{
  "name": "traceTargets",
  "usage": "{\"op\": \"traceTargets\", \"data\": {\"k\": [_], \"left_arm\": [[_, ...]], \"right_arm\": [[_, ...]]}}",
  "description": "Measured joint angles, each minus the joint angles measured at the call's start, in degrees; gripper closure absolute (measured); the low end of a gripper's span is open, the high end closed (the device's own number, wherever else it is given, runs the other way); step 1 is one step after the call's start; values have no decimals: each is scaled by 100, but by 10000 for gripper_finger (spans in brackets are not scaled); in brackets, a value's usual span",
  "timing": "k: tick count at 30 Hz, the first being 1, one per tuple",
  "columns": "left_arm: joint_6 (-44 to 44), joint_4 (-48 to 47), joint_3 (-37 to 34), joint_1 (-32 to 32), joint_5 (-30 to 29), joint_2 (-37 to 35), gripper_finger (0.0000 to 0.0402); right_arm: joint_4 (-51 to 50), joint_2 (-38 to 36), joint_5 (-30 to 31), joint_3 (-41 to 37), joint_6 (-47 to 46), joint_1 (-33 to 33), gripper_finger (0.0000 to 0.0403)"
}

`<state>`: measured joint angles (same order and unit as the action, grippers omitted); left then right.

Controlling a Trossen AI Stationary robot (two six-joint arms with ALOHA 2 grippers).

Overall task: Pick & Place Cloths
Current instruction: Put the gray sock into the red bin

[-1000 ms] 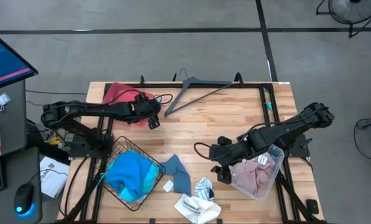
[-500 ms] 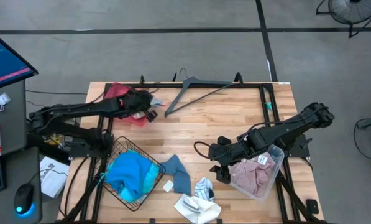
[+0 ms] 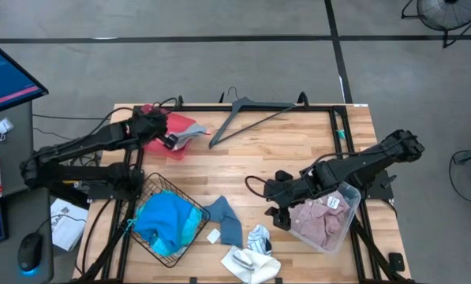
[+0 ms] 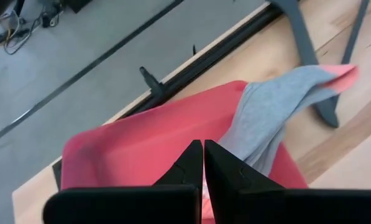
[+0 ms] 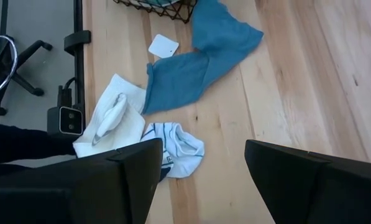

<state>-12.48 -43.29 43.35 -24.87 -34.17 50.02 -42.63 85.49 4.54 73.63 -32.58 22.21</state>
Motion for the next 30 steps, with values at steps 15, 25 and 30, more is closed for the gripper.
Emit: {"op": "traceTargets", "data": {"k": [15, 25, 30], "left_arm": [[573, 187, 0, -3, 907, 109, 301], [699, 2148, 0, 490, 2134, 417, 153], [1054, 2878, 0, 685, 2139, 1027, 132]], "right_arm": [[-22, 0, -2, 0, 11, -13, 178], [-22, 0, -2, 0, 10, -12, 178], [-22, 0, -2, 0, 10, -12, 178]]}}
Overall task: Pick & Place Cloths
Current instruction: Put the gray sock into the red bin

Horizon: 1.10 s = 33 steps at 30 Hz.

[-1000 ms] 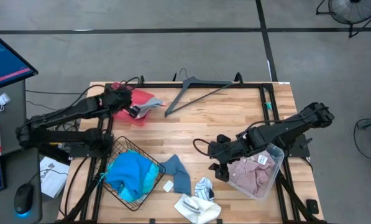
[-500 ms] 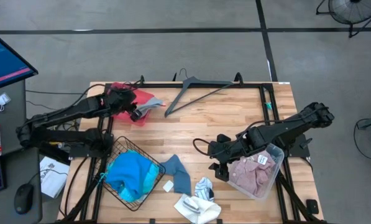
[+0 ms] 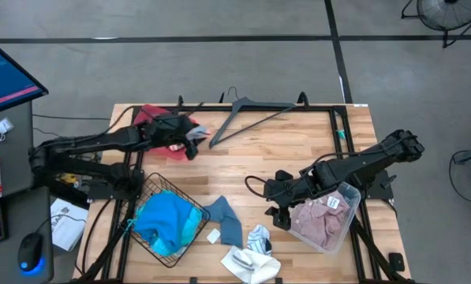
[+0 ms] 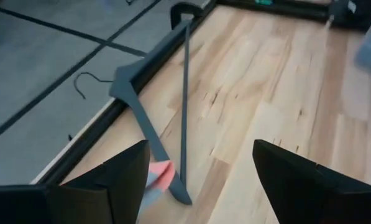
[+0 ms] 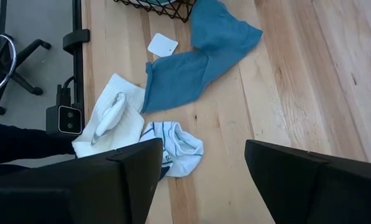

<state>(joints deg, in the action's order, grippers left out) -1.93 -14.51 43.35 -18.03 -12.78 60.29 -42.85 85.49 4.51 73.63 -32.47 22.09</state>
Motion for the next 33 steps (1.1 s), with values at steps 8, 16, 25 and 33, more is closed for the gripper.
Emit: {"op": "traceTargets", "data": {"k": [8, 16, 25, 33], "left_arm": [[315, 403, 0, 146, -462, 856, 130], [607, 453, 0, 158, -481, 1282, 122], [697, 393, 0, 82, -561, 1890, 121], [607, -13, -3, -23, -1034, 2417, 157]], "right_arm": [[0, 0, 0, 0, -2, 0, 178], [0, 0, 0, 0, -2, 0, 178], [-2, 0, 0, 0, 1, 0, 178], [-6, 0, 0, 0, -14, 0, 178]]}}
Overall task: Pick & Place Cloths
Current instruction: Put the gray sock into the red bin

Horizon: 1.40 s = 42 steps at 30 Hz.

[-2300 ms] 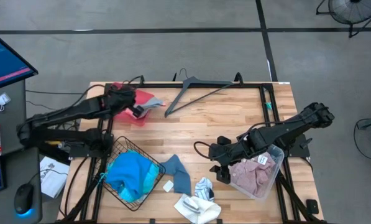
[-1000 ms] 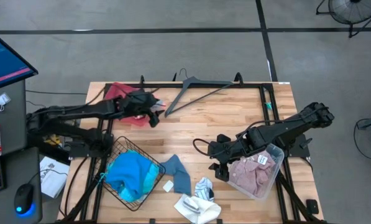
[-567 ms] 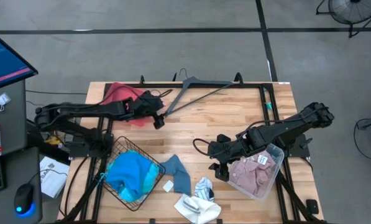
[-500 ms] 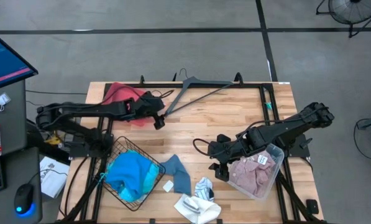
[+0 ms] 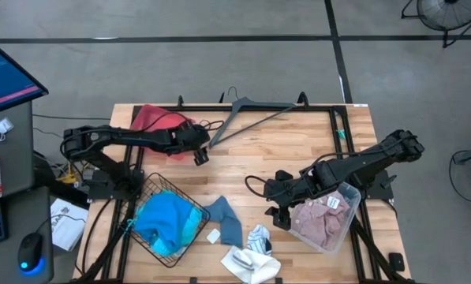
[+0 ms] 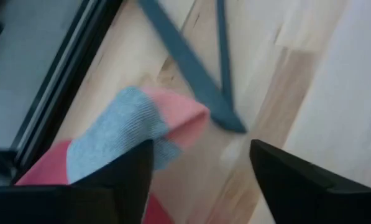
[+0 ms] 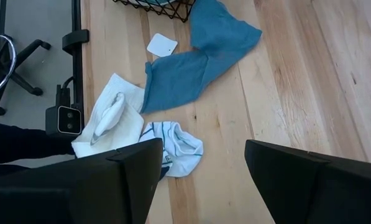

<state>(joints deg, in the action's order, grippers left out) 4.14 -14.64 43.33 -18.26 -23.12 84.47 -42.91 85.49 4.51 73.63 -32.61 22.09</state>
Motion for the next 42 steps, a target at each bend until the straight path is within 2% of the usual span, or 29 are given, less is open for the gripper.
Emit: {"op": "traceTargets", "data": {"k": [3, 8, 9, 14, 18, 24, 31, 36, 42], "left_arm": [[-219, -33, 1, 1, -163, -18, 215], [-347, -122, 1, -90, -182, -163, 365], [-457, -128, 1, -120, -189, -164, 383], [-840, -288, 1, -219, -183, -299, 399], [-920, -364, 4, -199, -258, -929, 401], [-913, -997, 5, -274, -1162, -2058, 401], [-664, -1092, 5, -362, -310, -2771, 394], [-14, -936, 4, -212, 436, -2772, 341], [155, -725, 3, -72, 667, -2384, 226]], "right_arm": [[-1, -1, 0, 1, -29, 0, 178], [-1, -2, 2, 0, -34, -15, 178], [1, -1, 2, 0, -34, -15, 178], [3, -2, 2, 0, -47, -15, 178], [2, -2, 14, 0, -45, -15, 178], [6, -2, 164, 0, -33, -76, 178], [8, -2, 177, 0, 17, -162, 178], [6, -2, 176, 1, 17, -205, 178], [8, -2, 175, 2, 14, -201, 178]]}}
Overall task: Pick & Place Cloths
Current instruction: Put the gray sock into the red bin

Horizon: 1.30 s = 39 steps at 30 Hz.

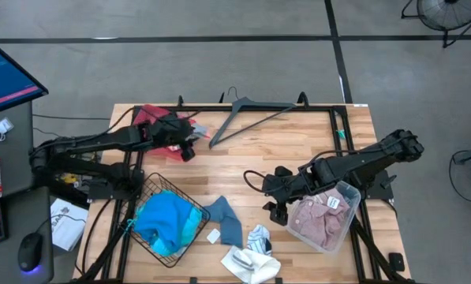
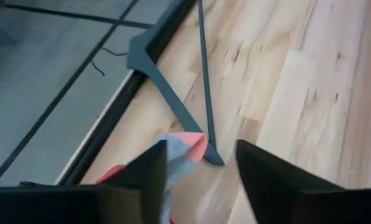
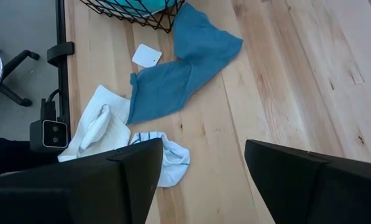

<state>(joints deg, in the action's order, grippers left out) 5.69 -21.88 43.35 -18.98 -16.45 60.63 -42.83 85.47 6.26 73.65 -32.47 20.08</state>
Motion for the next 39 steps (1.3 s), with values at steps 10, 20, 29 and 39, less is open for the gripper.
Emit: {"op": "traceTargets", "data": {"k": [10, 20, 29, 39], "left_arm": [[52, 483, 0, -4, -142, 1215, 100], [-318, 540, 0, -7, -1011, 2083, 110], [-468, 526, 0, -106, -935, 2089, 249], [-1093, 489, 2, -343, -512, 1987, 400]], "right_arm": [[0, 0, -20, -2, -14, 6, 178], [2, 0, -22, 0, -61, 9, 178], [0, 0, -17, -2, -59, 0, 178], [-1, 0, 1, -2, -40, 2, 178]]}}
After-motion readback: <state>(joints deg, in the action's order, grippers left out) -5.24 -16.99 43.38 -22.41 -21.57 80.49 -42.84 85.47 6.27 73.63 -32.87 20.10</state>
